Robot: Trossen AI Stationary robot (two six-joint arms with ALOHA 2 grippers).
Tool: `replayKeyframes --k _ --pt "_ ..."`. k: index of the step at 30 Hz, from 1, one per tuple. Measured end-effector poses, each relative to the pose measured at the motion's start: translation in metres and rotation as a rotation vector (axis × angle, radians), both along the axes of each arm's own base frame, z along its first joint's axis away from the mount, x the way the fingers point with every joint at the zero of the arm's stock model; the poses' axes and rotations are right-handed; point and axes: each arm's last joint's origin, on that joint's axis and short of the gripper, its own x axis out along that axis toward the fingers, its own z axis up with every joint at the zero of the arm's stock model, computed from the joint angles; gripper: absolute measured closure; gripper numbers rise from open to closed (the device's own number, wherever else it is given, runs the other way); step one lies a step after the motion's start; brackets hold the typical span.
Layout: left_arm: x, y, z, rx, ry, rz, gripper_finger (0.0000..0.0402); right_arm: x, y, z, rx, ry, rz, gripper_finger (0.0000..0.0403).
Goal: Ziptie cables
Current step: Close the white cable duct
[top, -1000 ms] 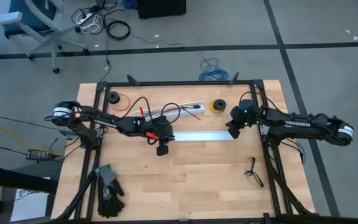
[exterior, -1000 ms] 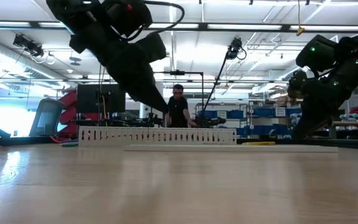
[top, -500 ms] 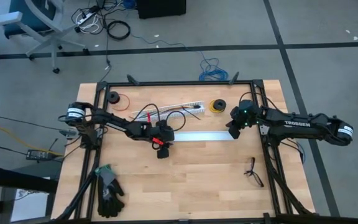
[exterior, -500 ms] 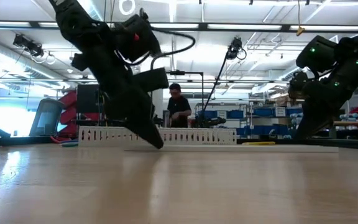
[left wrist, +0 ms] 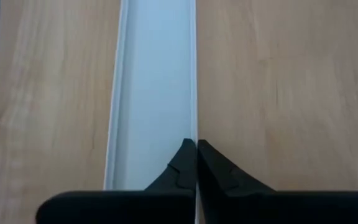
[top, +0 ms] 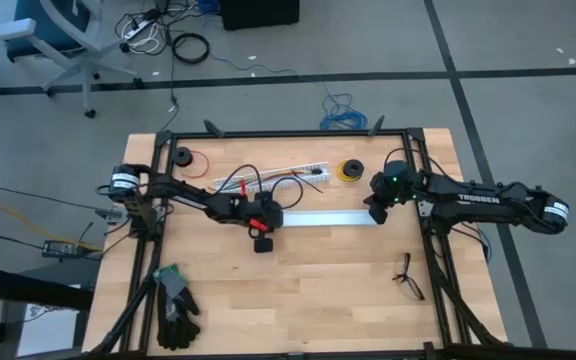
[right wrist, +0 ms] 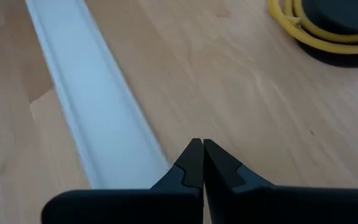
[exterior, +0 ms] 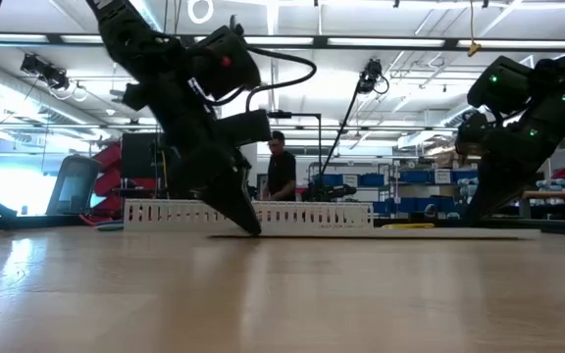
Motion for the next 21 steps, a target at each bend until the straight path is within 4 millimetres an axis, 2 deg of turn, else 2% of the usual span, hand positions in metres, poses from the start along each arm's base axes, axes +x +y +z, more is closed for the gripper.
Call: replayKeyframes --k 7,15,21 --pt "0.008 0.018 0.02 -0.108 0.053 0.064 0.0399 0.0 0.002 0.0 0.029 -0.01 0.041 0.0403" --pt "0.009 0.049 0.031 -0.287 0.021 0.064 0.0401 0.005 -0.003 -0.017 0.019 0.122 -0.006 0.0403" --pt "0.005 0.049 0.029 -0.312 0.07 0.06 0.0401 0.019 -0.007 -0.009 -0.082 -0.025 0.044 0.0403"
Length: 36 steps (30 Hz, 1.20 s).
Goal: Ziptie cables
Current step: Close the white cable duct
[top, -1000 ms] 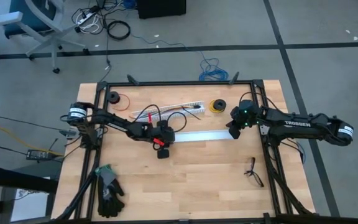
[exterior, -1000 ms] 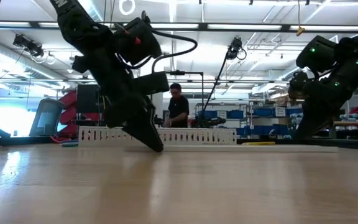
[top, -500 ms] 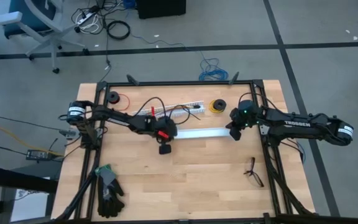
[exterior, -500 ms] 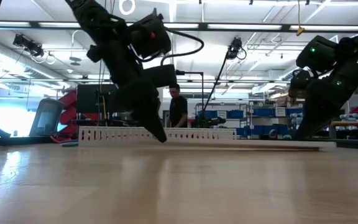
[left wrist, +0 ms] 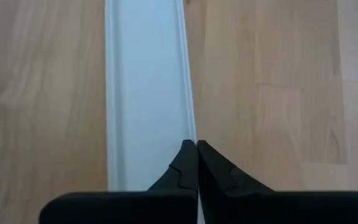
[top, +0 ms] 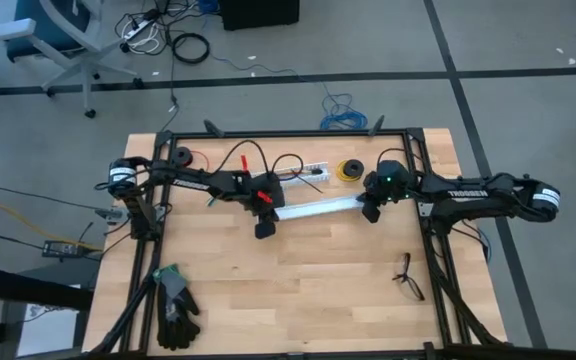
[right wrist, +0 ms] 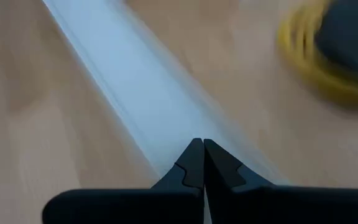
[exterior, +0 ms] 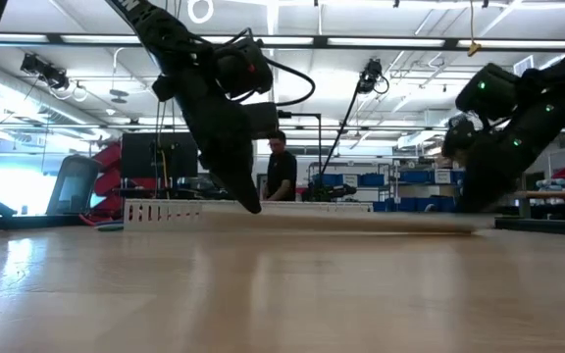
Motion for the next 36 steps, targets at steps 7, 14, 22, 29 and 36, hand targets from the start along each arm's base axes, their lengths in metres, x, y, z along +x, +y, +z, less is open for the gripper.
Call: replayKeyframes --k 7,14,22,29,36 --pt "0.0 -0.003 0.001 -0.053 0.0 -0.049 0.0401 0.005 -0.004 0.012 -0.113 -0.1 -0.004 0.0403" --pt "-0.004 0.007 0.008 -0.095 -0.04 -0.067 0.0401 -0.01 -0.008 -0.008 -0.009 0.114 -0.055 0.0403" --pt "-0.017 0.046 0.014 -0.089 -0.035 0.087 0.0401 -0.018 -0.016 -0.011 0.097 0.09 -0.026 0.0403" --pt "-0.027 0.078 0.012 -0.069 -0.036 0.207 0.0401 -0.024 -0.023 -0.012 0.183 0.043 -0.05 0.0403" --pt "-0.03 0.096 0.006 -0.08 -0.042 0.284 0.0401 -0.023 -0.024 -0.019 0.258 0.065 -0.077 0.0403"
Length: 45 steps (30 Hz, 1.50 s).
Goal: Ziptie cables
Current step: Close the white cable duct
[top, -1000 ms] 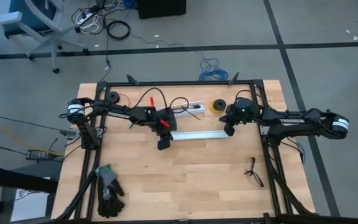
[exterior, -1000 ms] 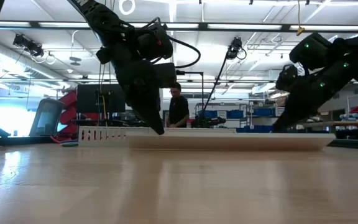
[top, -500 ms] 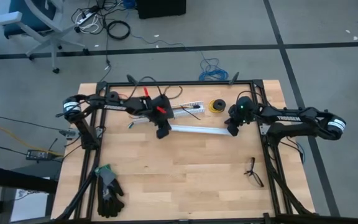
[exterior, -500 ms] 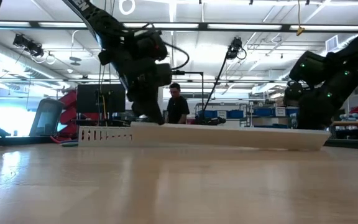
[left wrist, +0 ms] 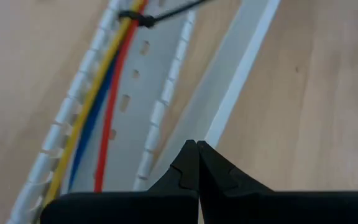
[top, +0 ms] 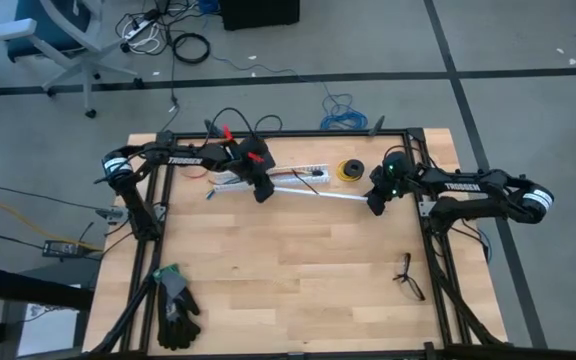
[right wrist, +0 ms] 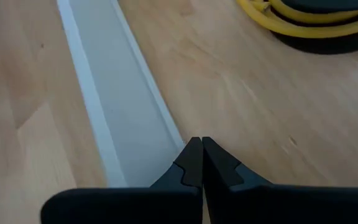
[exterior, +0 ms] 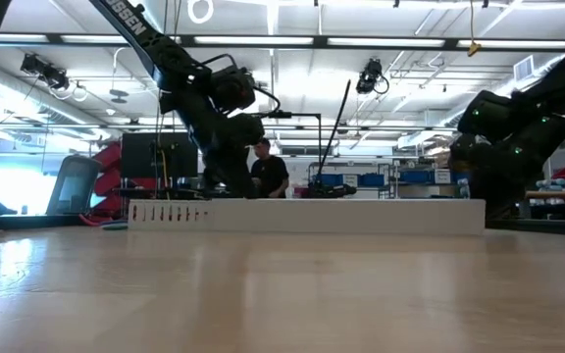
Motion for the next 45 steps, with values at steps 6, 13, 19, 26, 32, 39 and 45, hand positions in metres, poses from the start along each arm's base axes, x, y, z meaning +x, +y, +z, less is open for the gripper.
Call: replayKeyframes --k 6,13,19,26,32,39,45 --pt "0.002 0.006 -0.015 -0.008 0.055 0.074 0.0401 0.0 0.0 0.0 0.079 -0.002 -0.096 0.0403" --pt "-0.001 0.004 -0.034 0.004 0.174 0.104 0.0401 0.0 0.001 0.005 0.146 -0.012 -0.222 0.0403" --pt "0.005 -0.011 -0.026 0.055 0.14 0.02 0.0401 0.014 0.007 0.021 -0.087 -0.115 -0.102 0.0403" --pt "0.017 -0.048 0.013 0.222 0.015 -0.066 0.0401 0.03 0.028 0.042 -0.279 -0.24 -0.016 0.0403" --pt "0.01 -0.074 0.024 0.266 0.09 -0.02 0.0401 0.036 0.046 0.047 -0.251 -0.271 -0.03 0.0403" --pt "-0.006 -0.135 0.038 0.43 0.104 0.035 0.0401 0.046 0.091 0.05 -0.236 -0.288 0.098 0.0403" --pt "-0.034 -0.175 0.043 0.414 0.016 0.047 0.0401 0.057 0.133 0.076 -0.279 -0.289 0.102 0.0403"
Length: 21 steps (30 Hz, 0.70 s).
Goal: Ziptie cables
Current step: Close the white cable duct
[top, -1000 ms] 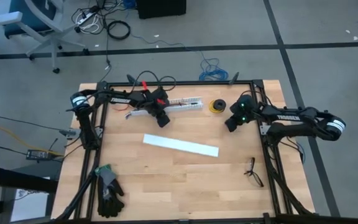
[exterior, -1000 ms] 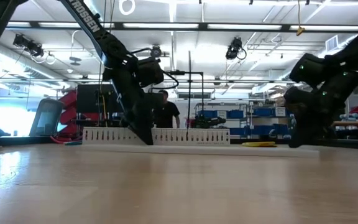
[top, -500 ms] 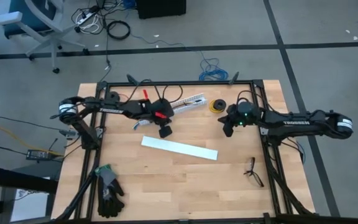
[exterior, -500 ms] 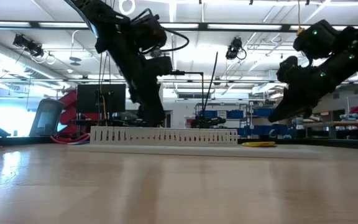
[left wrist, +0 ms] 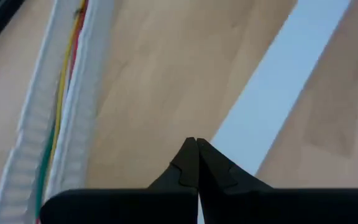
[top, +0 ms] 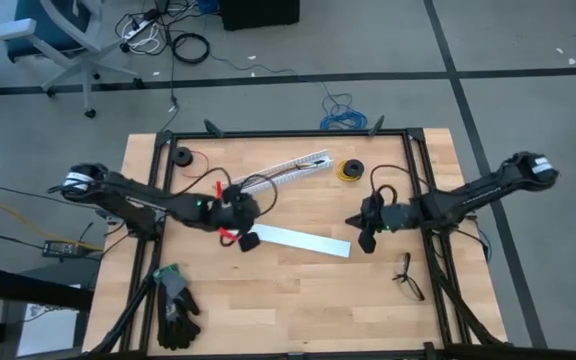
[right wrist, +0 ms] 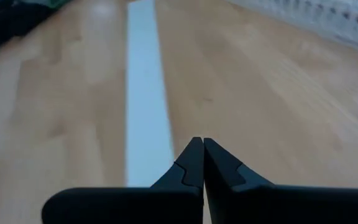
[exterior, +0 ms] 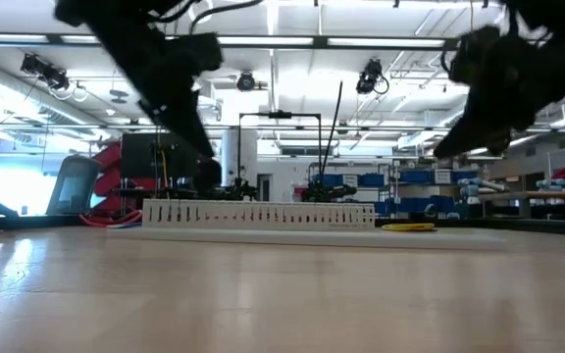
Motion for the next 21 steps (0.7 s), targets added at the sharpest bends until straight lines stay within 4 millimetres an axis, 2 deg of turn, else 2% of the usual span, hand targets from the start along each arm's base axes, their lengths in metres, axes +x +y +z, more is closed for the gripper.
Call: replayKeyframes --k 6,10,15,18,21 --pt "-0.03 -0.016 -0.031 -0.04 -0.09 0.058 0.0401 0.03 0.04 0.025 -0.071 0.02 0.034 0.0403" --pt "-0.039 -0.023 -0.051 -0.088 -0.19 0.028 0.0401 0.066 0.051 0.022 -0.143 0.088 0.042 0.0403" --pt "-0.043 -0.027 -0.057 -0.134 -0.231 -0.011 0.0401 0.119 0.045 0.003 -0.281 0.13 0.051 0.0403" --pt "-0.043 -0.029 -0.057 -0.141 -0.235 -0.023 0.0401 0.149 0.031 -0.004 -0.327 0.157 0.027 0.0403" --pt "-0.043 -0.028 -0.057 -0.129 -0.225 -0.028 0.0401 0.174 0.013 -0.001 -0.273 0.142 0.007 0.0403"
